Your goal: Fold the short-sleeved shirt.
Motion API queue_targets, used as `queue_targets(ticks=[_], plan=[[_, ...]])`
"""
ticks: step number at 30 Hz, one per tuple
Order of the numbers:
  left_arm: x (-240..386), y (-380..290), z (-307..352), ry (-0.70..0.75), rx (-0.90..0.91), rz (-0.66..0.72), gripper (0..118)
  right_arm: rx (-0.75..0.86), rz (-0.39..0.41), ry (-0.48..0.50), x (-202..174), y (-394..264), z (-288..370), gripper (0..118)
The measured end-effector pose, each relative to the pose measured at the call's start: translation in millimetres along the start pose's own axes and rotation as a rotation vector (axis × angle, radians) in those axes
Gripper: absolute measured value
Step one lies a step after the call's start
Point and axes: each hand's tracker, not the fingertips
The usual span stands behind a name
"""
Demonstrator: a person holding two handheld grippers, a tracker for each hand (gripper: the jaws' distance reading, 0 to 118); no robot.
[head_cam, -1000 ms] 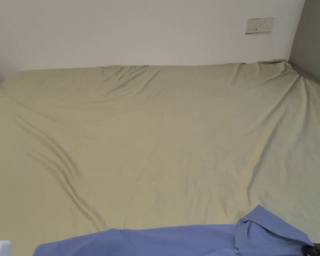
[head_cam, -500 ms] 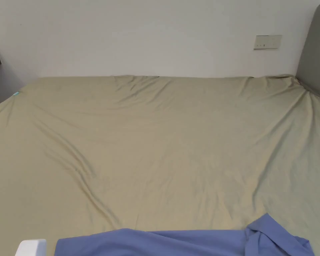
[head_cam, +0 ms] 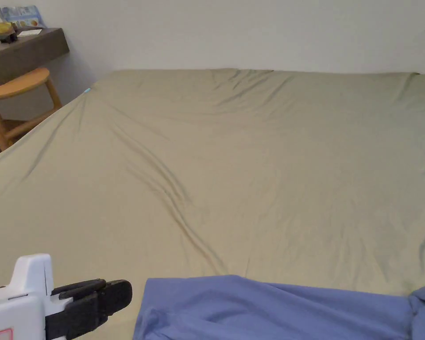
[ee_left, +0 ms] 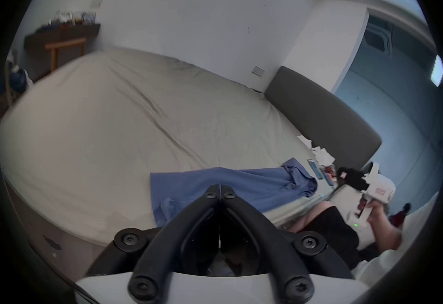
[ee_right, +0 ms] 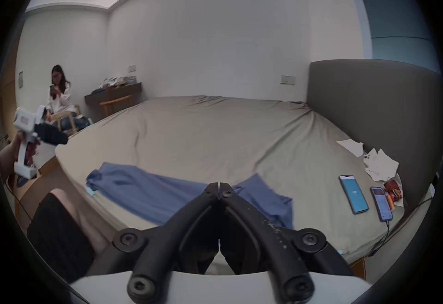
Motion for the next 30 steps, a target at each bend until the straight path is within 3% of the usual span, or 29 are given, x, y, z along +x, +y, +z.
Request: queue_targets(ticks=[4, 7, 9, 10, 11, 12, 13, 14, 15, 20, 24, 26, 27, 28, 29, 30], plan=[[-86, 7, -38, -0.157, -0.139, 0.248, 0, 0.006, -0.015, 0.042, -25, 10, -4, 1], [-133, 2, -64, -0.131, -0.147, 0.376, 0, -0.02, -0.088, 0.097, -40, 12, -10, 1], [-159, -6, -78, -0.207, -0.177, 0.485, 5, -0.026, -0.084, 0.113, -51, 14, -12, 1], [-158, -10, -83, -0.22, -0.198, 0.504, 17, -0.026, -0.067, 0.119, -57, 16, -13, 1], [-161, -13, -90, -0.23, -0.223, 0.526, 40, -0.034, -0.054, 0.132, -62, 19, -16, 1], [-161, -16, -96, -0.24, -0.278, 0.494, 80, -0.037, -0.049, 0.137, -65, 20, -18, 1], [-160, -18, -103, -0.241, -0.32, 0.464, 101, -0.039, -0.04, 0.136, -68, 20, -23, 1], [-160, -17, -106, -0.242, -0.339, 0.438, 114, -0.039, -0.034, 0.134, -70, 20, -27, 1], [-157, -18, -107, -0.278, -0.304, 0.424, 118, -0.044, -0.025, 0.124, -69, 16, -30, 1], [-139, -18, -135, -0.331, -0.319, 0.403, 118, -0.092, -0.054, 0.15, -72, 17, -46, 1], [-168, -13, -138, -0.323, -0.293, 0.399, 118, -0.106, -0.037, 0.163, -79, 18, -51, 1], [-131, -1, -180, -0.318, -0.322, 0.409, 117, -0.116, -0.043, 0.179, -79, 19, -51, 2], [-126, -1, -186, -0.362, -0.392, 0.435, 78, -0.116, -0.043, 0.179, -80, 18, -50, 2], [-114, -5, -195, -0.33, -0.454, 0.415, 22, -0.119, -0.039, 0.183, -80, 17, -50, 2], [-100, -12, -205, -0.168, -0.484, 0.286, 9, -0.124, -0.032, 0.182, -81, 16, -51, 2], [-91, -11, -208, -0.085, -0.485, 0.231, 9, -0.127, -0.026, 0.175, -81, 14, -51, 2]])
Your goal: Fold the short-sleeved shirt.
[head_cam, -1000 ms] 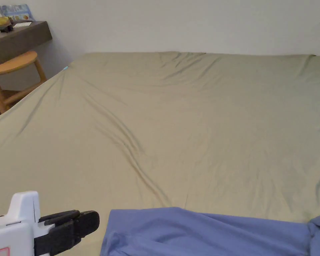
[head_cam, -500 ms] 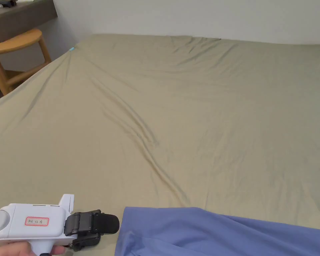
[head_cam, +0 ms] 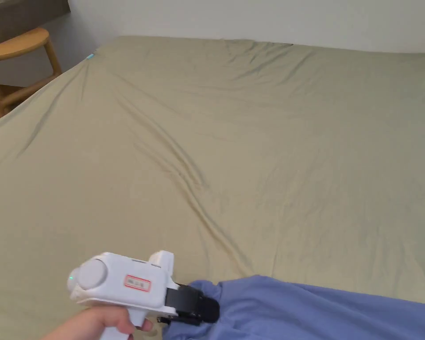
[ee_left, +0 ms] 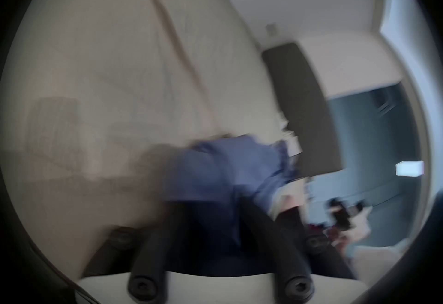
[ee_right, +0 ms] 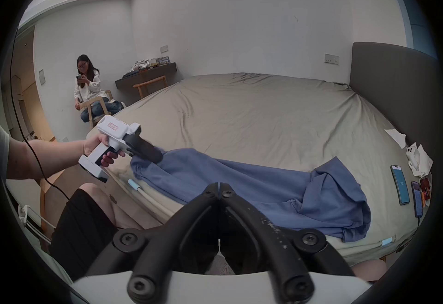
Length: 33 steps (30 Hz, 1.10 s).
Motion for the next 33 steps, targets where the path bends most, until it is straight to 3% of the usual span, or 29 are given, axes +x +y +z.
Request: queue_targets(ticks=[2, 7, 11, 13, 21, 26, 33], plan=[[0, 5, 10, -0.105, 0.023, 0.046, 9, -0.011, -0.004, -0.01, 3, -4, 2, 2], [16, 7, 37, 0.007, 0.062, -0.031, 8, -0.011, -0.02, -0.01, 10, -12, 10, 2], [15, 19, 74, 0.025, 0.099, 0.005, 7, 0.001, -0.038, -0.015, 15, -12, 14, 2], [15, 24, 89, 0.104, 0.106, -0.038, 6, 0.002, -0.039, -0.011, 17, -12, 15, 2], [3, 46, 165, 0.445, 0.137, 0.006, 6, 0.041, -0.054, -0.014, 26, -15, 25, 2], [6, 49, 190, 0.641, 0.088, 0.113, 6, 0.039, -0.087, -0.026, 36, -26, 31, 2], [120, 43, 136, 0.535, 0.024, -0.038, 6, 0.062, -0.152, 0.011, 45, -37, 41, 1]])
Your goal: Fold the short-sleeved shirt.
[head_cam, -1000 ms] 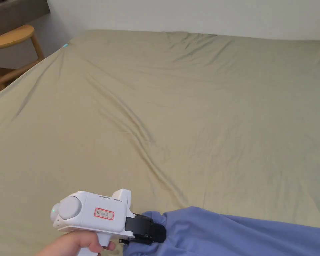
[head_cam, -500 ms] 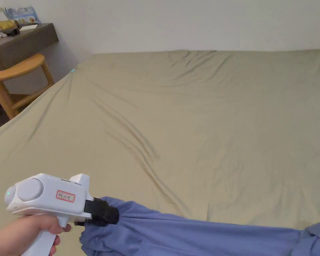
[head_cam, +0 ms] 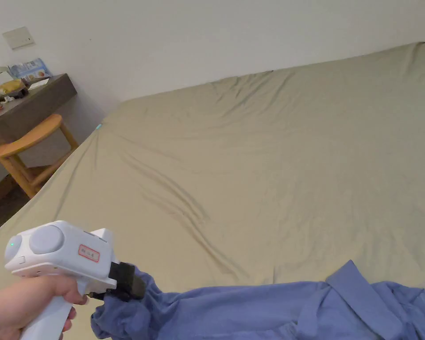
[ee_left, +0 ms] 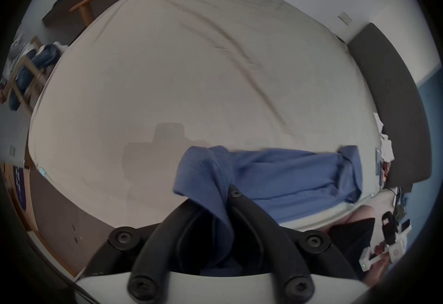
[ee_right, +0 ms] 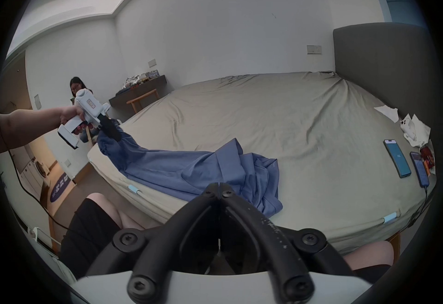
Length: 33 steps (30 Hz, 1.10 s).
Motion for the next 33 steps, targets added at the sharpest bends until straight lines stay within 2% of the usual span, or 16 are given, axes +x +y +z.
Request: queue_targets(ticks=[4, 7, 12, 14, 15, 16, 18, 19, 21, 23, 25, 27, 28, 29, 30, 33], plan=[[67, 7, -44, -0.068, -0.07, -0.077, 6, 0.026, -0.032, 0.009, 7, -5, 9, 1], [103, 9, -89, -0.044, -0.093, -0.093, 6, 0.035, -0.057, 0.005, 14, -10, 20, 1], [140, 9, -147, -0.037, -0.127, -0.061, 6, 0.01, -0.021, -0.045, 25, -24, 37, 2], [152, 7, -159, -0.026, -0.137, -0.059, 10, -0.01, -0.027, -0.064, 30, -27, 41, 2], [155, 4, -159, -0.052, -0.14, -0.07, 24, -0.014, -0.04, -0.064, 33, -28, 43, 2], [158, 2, -153, -0.117, -0.131, -0.077, 46, -0.015, -0.063, -0.053, 35, -29, 43, 2], [160, -4, -131, -0.194, -0.092, -0.085, 98, -0.006, -0.079, -0.037, 37, -26, 43, 2], [162, -13, -111, -0.214, -0.057, -0.098, 103, -0.005, -0.075, -0.038, 36, -24, 41, 2], [154, -21, -81, -0.199, 0.031, -0.174, 101, -0.011, -0.041, -0.039, 32, -23, 37, 2], [138, -28, -59, -0.117, 0.115, -0.181, 98, -0.014, -0.022, -0.028, 28, -22, 33, 2], [121, -28, -61, 0.003, 0.134, -0.172, 66, -0.026, -0.022, -0.008, 24, -22, 28, 2], [115, -33, -85, 0.187, 0.118, -0.221, 21, -0.035, -0.021, 0.005, 20, -24, 26, 2], [116, -38, -100, 0.292, 0.093, -0.268, 21, -0.039, -0.017, 0.009, 17, -25, 25, 2], [119, -43, -116, 0.316, 0.067, -0.309, 17, -0.041, -0.011, 0.013, 15, -25, 25, 2], [122, -46, -125, 0.291, 0.048, -0.315, 12, -0.043, -0.004, 0.015, 14, -26, 26, 2], [145, -51, -149, 0.15, 0.033, -0.232, 7, -0.041, -0.007, 0.008, 13, -26, 28, 2]])
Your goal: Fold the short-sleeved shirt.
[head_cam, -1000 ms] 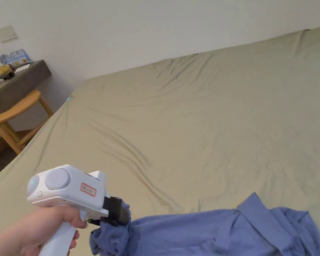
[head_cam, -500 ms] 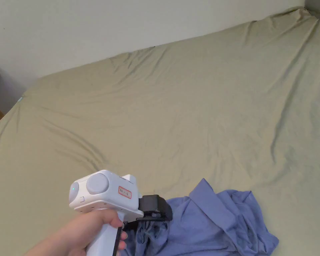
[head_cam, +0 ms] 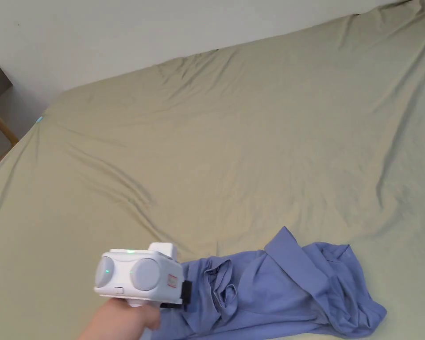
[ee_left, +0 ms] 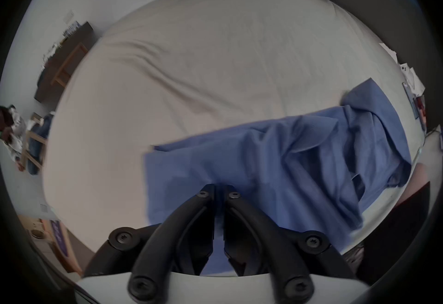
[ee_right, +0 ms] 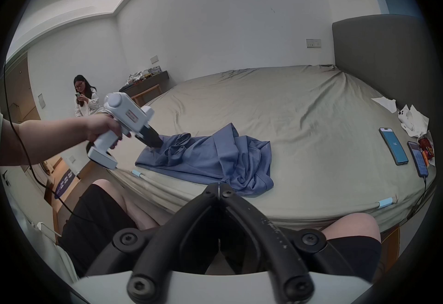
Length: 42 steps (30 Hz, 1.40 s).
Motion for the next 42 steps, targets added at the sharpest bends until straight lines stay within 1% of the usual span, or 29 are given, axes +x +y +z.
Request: queue_targets(ticks=[1, 2, 4, 6, 8, 9, 12, 15, 16, 20, 21, 22, 23, 24, 25, 27, 28, 29, 30, 32, 33, 34, 35, 36, 37, 38, 39, 40, 42], plan=[[12, 1, -5, -0.014, -0.004, 0.0, 5, 0.001, -0.01, -0.003, 1, 1, 1, 2], [23, 1, -8, 0.007, -0.005, -0.021, 0, 0.003, -0.016, -0.007, 1, 1, 3, 2], [43, -4, -13, 0.093, 0.012, -0.126, 0, 0.011, -0.016, -0.023, 1, 3, 5, 2], [48, -6, -5, 0.106, 0.02, -0.184, 0, 0.011, -0.011, -0.025, 1, 3, 6, 2], [42, -6, 11, -0.029, 0.028, -0.169, 0, 0.001, -0.006, -0.028, 0, 1, 3, 2], [35, -5, 25, -0.104, 0.034, -0.132, 0, -0.009, -0.002, -0.03, -1, 1, 1, 2], [11, -9, 70, -0.288, 0.12, -0.104, 0, -0.026, 0.012, -0.03, -5, 1, -4, 2], [-41, -18, 105, -0.441, 0.192, -0.083, 0, -0.03, 0.027, -0.008, -12, 5, -7, 2], [-69, -21, 106, -0.501, 0.225, -0.019, 0, -0.038, 0.038, -0.002, -16, 7, -9, 2], [-176, -33, 64, -0.648, 0.169, 0.253, 1, -0.056, 0.076, 0.004, -29, 10, -19, 1], [-199, -40, 48, -0.673, 0.112, 0.316, 10, -0.068, 0.079, 0.01, -32, 12, -23, 2], [-216, -46, 30, -0.682, 0.074, 0.369, 27, -0.077, 0.083, 0.016, -35, 13, -26, 2], [-225, -51, 18, -0.666, 0.041, 0.383, 59, -0.083, 0.089, 0.021, -38, 14, -28, 2], [-229, -57, 7, -0.632, 0.018, 0.373, 100, -0.089, 0.102, 0.027, -42, 15, -30, 2], [-233, -62, -3, -0.587, 0.039, 0.353, 107, -0.096, 0.119, 0.031, -45, 16, -32, 2], [-232, -70, -18, -0.676, 0.031, 0.354, 118, -0.103, 0.143, 0.037, -50, 17, -36, 2], [-234, -73, -28, -0.73, 0.029, 0.393, 118, -0.107, 0.15, 0.04, -52, 18, -38, 2], [-235, -73, -28, -0.777, 0.081, 0.417, 116, -0.115, 0.153, 0.042, -54, 19, -40, 2], [-231, -69, -27, -0.854, 0.144, 0.429, 118, -0.124, 0.156, 0.041, -55, 20, -43, 2], [-215, -59, -42, -0.928, 0.079, 0.484, 118, -0.137, 0.159, 0.039, -58, 21, -48, 2], [-206, -56, -45, -0.968, 0.084, 0.467, 118, -0.141, 0.161, 0.039, -59, 22, -50, 2], [-195, -50, -38, -0.985, 0.151, 0.401, 118, -0.145, 0.164, 0.042, -61, 23, -52, 2], [-184, -44, -42, -1.015, 0.12, 0.372, 118, -0.148, 0.167, 0.043, -63, 24, -53, 2], [-170, -40, -50, -0.953, 0.05, 0.371, 108, -0.148, 0.172, 0.043, -65, 26, -54, 2], [-167, -36, -64, -0.82, 0.038, 0.346, 81, -0.149, 0.179, 0.043, -68, 28, -54, 2], [-168, -36, -73, -0.745, 0.047, 0.278, 37, -0.148, 0.184, 0.043, -70, 29, -53, 2], [-171, -38, -69, -0.81, 0.091, 0.272, 17, -0.143, 0.193, 0.044, -70, 29, -52, 2], [-179, -36, -64, -0.883, 0.094, 0.328, 16, -0.139, 0.203, 0.046, -71, 30, -50, 2], [-183, -38, -55, -0.821, 0.087, 0.322, 16, -0.133, 0.217, 0.046, -72, 31, -49, 2]])
